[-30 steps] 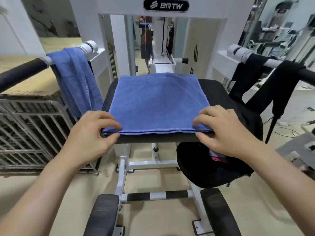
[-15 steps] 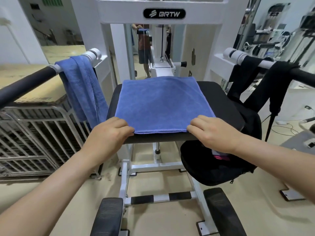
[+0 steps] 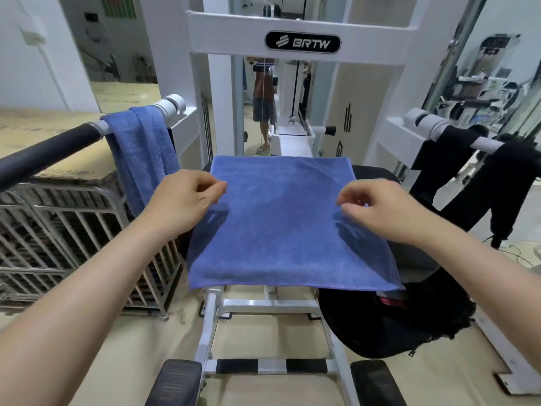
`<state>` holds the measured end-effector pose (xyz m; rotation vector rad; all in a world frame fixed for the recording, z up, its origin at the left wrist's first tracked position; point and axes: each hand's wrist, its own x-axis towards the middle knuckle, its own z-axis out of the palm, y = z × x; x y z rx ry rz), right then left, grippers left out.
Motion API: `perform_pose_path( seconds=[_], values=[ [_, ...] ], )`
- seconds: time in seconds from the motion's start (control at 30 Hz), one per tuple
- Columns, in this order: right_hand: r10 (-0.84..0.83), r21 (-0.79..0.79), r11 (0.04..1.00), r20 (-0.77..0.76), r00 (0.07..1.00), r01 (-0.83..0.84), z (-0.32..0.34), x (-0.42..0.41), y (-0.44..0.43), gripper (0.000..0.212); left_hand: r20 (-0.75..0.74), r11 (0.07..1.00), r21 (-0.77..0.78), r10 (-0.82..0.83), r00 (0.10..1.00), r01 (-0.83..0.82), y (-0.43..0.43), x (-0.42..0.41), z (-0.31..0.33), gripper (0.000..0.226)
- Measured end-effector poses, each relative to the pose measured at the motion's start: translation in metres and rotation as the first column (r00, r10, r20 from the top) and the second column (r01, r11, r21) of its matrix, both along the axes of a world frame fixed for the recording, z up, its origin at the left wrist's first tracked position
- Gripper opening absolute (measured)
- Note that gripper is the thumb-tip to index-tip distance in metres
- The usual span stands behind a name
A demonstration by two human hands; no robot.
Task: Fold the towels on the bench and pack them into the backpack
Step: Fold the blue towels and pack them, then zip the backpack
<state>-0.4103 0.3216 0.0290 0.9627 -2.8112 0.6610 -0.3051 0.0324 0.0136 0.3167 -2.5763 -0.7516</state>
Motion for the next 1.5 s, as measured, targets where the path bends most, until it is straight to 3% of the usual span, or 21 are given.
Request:
perform_pose_path(
  seconds=[0.13, 0.27, 0.37, 0.5, 0.7, 0.83, 0.93, 1.07, 1.17, 1.27, 1.37, 1.5],
  values=[
    [-0.228, -0.012, 0.973, 0.126, 0.966, 0.231, 0.001, -0.084, -0.025, 0.037, 0.074, 0.981, 0.109, 0.155, 0.985, -0.163, -0.019, -0.067, -0.014, 0.032],
    [-0.286, 0.112, 0.956, 0.153, 0.946, 0.270, -0.003, -0.148, -0.039, 0.057, 0.221, 0.959, 0.008, 0.276, 0.935, -0.285, -0.041, -0.116, -0.015, 0.056],
    [-0.247, 0.077, 0.969, 0.245, 0.938, 0.235, -0.004, -0.184, -0.039, 0.046, 0.259, 0.951, -0.009, 0.300, 0.918, -0.309, -0.056, -0.137, -0.013, 0.054],
    [-0.143, -0.036, 0.985, 0.403, 0.904, 0.171, 0.003, -0.207, -0.029, 0.016, 0.191, 0.921, 0.251, 0.254, 0.948, -0.298, -0.064, -0.145, -0.013, 0.026],
    [0.010, -0.116, 0.991, 0.548, 0.836, 0.064, 0.003, -0.231, -0.026, 0.012, 0.110, 0.843, 0.495, 0.177, 0.978, -0.208, -0.075, -0.158, -0.004, 0.023],
    [0.052, -0.141, 0.989, 0.618, 0.785, 0.046, 0.000, -0.243, -0.024, 0.015, 0.140, 0.691, 0.702, 0.103, 0.985, -0.172, -0.089, -0.158, -0.008, 0.019],
    [0.056, -0.142, 0.989, 0.615, 0.787, 0.041, 0.002, -0.246, -0.026, 0.014, 0.147, 0.708, 0.674, 0.150, 0.978, -0.210, -0.092, -0.163, -0.011, 0.016],
    [-0.015, -0.203, 0.967, 0.550, 0.835, 0.151, 0.006, -0.243, -0.040, 0.015, -0.016, 0.795, 0.533, 0.351, 0.936, -0.288, -0.074, -0.176, -0.007, 0.004],
    [0.015, -0.398, 0.878, 0.578, 0.816, 0.266, 0.013, -0.232, -0.045, 0.017, -0.087, 0.771, 0.599, 0.330, 0.940, -0.216, -0.061, -0.175, 0.003, 0.013],
    [0.136, -0.582, 0.742, 0.617, 0.775, 0.333, 0.020, -0.205, -0.040, 0.016, -0.176, 0.570, 0.821, 0.229, 0.957, 0.014, -0.050, -0.156, 0.018, 0.009],
    [0.248, -0.714, 0.617, 0.574, 0.780, 0.330, 0.020, -0.166, -0.025, 0.018, -0.294, 0.423, 0.891, 0.263, 0.919, 0.164, -0.034, -0.123, 0.025, 0.006],
    [0.230, -0.809, 0.444, 0.519, 0.823, 0.385, 0.012, -0.100, -0.002, 0.031, -0.318, 0.529, 0.840, 0.303, 0.898, 0.119, -0.012, -0.069, 0.011, 0.011]
  ],
)
